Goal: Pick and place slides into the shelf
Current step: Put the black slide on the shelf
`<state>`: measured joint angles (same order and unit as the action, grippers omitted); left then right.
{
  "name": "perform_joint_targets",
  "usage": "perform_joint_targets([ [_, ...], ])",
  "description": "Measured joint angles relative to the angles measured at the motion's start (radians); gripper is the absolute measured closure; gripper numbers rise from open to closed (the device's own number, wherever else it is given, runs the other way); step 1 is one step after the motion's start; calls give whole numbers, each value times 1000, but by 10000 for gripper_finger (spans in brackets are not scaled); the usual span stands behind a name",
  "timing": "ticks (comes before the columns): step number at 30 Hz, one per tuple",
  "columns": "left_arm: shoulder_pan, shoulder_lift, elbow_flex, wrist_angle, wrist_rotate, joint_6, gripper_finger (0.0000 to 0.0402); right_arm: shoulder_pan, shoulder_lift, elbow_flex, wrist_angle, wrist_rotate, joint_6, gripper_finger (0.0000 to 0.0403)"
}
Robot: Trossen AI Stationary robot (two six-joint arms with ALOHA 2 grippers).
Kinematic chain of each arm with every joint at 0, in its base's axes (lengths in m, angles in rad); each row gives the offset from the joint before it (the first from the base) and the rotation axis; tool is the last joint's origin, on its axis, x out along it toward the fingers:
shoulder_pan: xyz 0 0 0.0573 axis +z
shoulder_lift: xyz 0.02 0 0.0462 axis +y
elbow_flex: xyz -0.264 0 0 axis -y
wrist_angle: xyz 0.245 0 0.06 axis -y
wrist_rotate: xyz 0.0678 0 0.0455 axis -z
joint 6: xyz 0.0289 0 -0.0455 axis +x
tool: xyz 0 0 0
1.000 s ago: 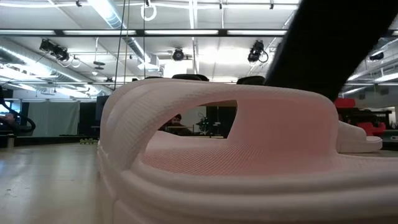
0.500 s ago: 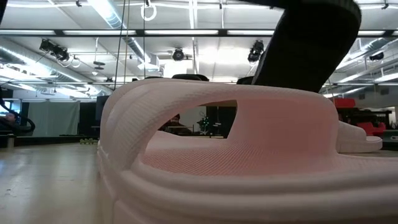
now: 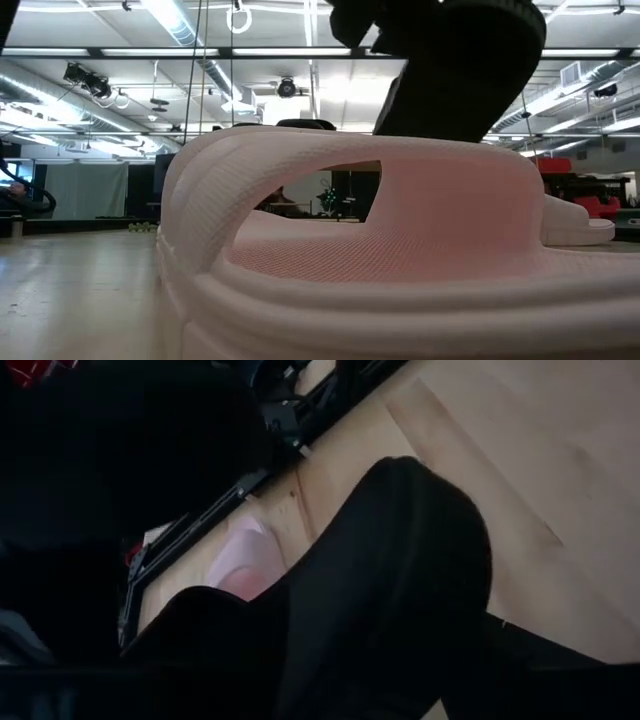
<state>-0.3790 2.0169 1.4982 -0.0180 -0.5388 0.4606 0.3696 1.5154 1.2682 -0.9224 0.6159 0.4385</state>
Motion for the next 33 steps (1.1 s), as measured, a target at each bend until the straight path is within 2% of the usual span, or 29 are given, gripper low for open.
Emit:
perform_joint_targets([
  [4,0,0,0,9,0,4,226,-2,0,0,4,5,-22,402],
  [9,-29,0,1,15,-21,17,315,1,0,0,3,12,-39,393],
  [12,-59,0,2,5,-95,58,316,17,-10,0,3,25,-43,393],
  [16,-97,0,2,-6,-252,165,316,69,-66,1,15,72,-43,397],
  [19,-115,0,2,0,-330,225,316,134,-128,1,22,144,-34,397],
  [22,-122,1,-3,-18,-467,245,317,210,-209,3,19,229,-7,393],
  [25,-128,1,-2,-16,-601,276,317,291,-278,3,24,259,12,391],
  [28,-138,-3,0,12,-622,328,318,370,-338,2,31,265,12,391],
  [33,-136,-3,0,104,-620,516,318,463,-377,2,32,331,13,392],
])
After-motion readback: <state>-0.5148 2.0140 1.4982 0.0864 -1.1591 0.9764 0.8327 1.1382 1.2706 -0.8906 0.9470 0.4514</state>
